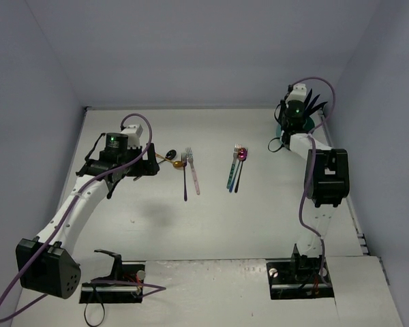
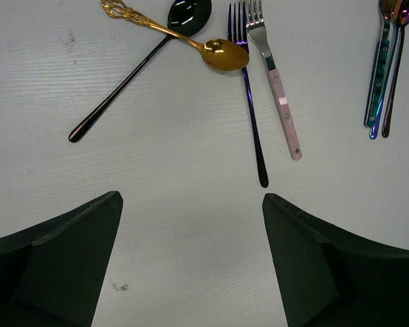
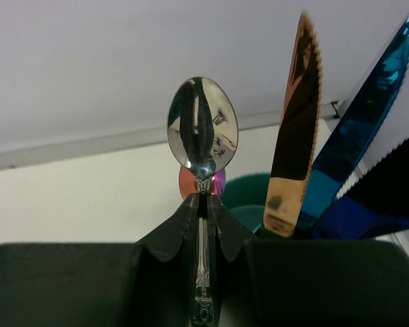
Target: Sort the eating utensils into containers
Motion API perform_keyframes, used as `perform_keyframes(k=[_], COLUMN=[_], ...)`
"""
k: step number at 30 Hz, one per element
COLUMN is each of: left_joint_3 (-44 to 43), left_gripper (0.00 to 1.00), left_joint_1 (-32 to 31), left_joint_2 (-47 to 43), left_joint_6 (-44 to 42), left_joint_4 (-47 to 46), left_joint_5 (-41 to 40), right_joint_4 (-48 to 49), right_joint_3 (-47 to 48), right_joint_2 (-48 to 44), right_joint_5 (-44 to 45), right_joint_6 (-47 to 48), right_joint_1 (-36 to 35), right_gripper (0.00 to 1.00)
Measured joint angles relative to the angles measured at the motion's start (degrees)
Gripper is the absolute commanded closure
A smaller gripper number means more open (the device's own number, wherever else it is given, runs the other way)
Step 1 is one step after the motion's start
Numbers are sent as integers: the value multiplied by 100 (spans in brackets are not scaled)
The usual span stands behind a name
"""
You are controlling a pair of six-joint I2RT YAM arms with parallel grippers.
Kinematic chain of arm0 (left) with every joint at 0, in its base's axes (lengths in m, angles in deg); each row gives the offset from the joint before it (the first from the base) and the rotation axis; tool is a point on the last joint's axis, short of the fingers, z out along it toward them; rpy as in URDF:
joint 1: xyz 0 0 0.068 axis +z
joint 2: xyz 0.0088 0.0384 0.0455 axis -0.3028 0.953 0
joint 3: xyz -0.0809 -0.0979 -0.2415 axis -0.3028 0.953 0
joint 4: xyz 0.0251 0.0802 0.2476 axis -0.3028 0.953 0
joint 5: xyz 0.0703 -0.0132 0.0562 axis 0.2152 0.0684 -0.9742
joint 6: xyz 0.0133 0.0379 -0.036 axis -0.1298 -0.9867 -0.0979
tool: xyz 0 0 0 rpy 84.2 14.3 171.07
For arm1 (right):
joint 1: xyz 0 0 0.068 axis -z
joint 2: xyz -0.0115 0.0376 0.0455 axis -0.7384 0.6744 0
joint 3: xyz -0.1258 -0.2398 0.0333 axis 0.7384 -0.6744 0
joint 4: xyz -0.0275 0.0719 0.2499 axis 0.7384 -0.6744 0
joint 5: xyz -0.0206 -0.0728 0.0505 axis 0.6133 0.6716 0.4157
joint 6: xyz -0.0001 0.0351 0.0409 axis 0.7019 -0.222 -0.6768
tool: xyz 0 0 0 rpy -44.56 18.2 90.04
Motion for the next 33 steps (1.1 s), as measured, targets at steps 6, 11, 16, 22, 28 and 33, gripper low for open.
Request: perform_keyframes(k=[6, 11, 16, 22, 28, 33], left_joint_3=[0, 0, 0, 0, 0, -55], left_gripper=[18, 18, 18, 18, 20, 20], left_joint_1=[4, 4, 13, 42, 42, 39], left_joint_2=[0, 0, 0, 0, 27, 347], left_joint_6=[0, 0, 0, -4, -135, -472], left_joint_4=[0, 0, 0, 0, -3, 1], left_joint_5=[0, 0, 0, 2, 60, 211], right_joint_4=[30, 50, -72, -799, -1645, -2215], right_joint_3=[-290, -434, -669, -673, -862, -1888], right_joint_2=[0, -55, -618, -2151, -3876, -5181], right_joint_5=[2, 34, 85, -61, -451, -944], right_joint_6=[-26, -38, -154, -614, -1302, -1874], right_joint_1=[0, -14, -95, -303, -523, -531], right_gripper=[74, 67, 58, 51, 48, 47])
